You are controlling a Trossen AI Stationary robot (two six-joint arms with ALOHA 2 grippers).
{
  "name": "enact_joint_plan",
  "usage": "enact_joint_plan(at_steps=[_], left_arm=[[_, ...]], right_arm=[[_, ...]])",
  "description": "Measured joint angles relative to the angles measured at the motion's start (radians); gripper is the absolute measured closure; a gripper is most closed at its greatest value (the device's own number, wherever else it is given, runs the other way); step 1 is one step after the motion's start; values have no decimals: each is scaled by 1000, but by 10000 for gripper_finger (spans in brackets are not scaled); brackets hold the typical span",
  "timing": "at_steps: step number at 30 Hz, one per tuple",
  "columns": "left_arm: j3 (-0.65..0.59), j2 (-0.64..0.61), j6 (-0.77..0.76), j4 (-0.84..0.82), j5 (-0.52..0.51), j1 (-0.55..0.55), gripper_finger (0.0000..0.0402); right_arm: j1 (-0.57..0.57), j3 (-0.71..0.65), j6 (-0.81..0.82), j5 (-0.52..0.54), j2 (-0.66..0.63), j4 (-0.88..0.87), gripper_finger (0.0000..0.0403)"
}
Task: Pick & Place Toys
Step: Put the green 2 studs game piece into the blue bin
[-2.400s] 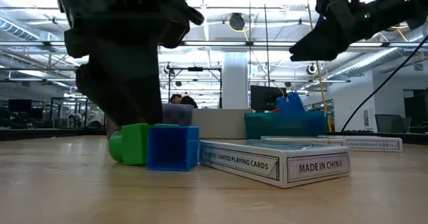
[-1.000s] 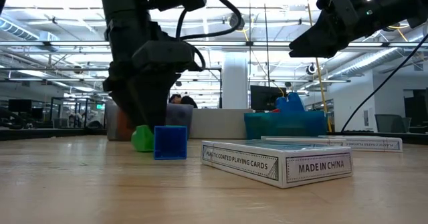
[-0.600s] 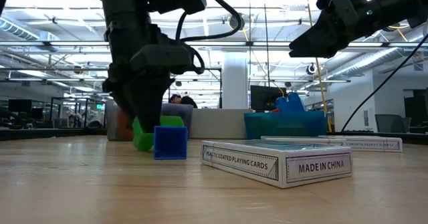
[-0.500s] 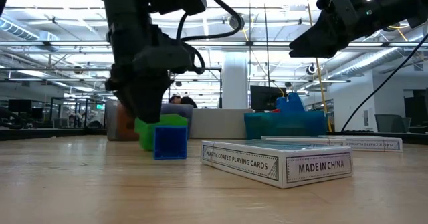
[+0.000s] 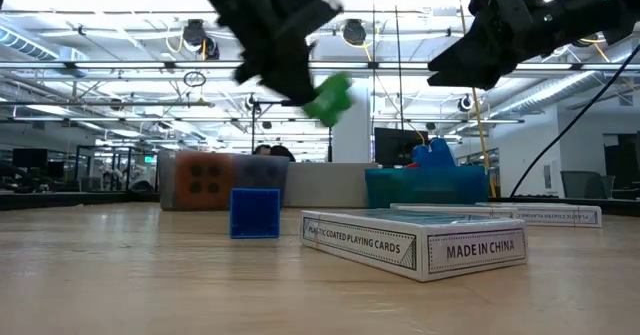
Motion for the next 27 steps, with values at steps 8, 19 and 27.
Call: enact_joint_plan(at_steps=[8,19,27], left_arm=[[0,0,372,334,93,26,377],[0,-1,541,530,233,43,376],[0,1,524,520,278,60,393]], right_arm=[[1,0,-96,-116,133,140,141],[50,-2,-134,-240,286,548,87],[60,0,-115,-310,370,723,94]])
